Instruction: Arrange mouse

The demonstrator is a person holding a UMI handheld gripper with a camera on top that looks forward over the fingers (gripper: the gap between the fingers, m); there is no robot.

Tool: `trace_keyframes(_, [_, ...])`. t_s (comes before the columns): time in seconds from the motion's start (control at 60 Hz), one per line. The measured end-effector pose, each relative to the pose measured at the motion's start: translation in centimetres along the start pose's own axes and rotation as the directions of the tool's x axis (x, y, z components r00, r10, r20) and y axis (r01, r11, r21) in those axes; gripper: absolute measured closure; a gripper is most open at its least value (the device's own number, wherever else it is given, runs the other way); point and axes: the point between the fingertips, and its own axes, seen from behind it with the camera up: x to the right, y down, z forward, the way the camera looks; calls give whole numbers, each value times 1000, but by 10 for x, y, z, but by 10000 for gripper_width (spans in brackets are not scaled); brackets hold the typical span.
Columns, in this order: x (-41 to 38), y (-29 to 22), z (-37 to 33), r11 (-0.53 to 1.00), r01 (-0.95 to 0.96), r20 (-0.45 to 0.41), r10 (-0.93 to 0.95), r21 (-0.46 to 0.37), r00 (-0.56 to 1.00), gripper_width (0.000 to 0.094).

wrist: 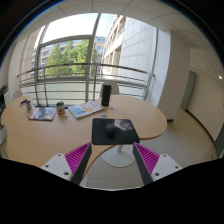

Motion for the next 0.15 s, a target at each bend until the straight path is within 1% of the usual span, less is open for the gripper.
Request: trace_keyframes(0.15, [-2,4,-5,1000,-7,3,7,-2,1000,94])
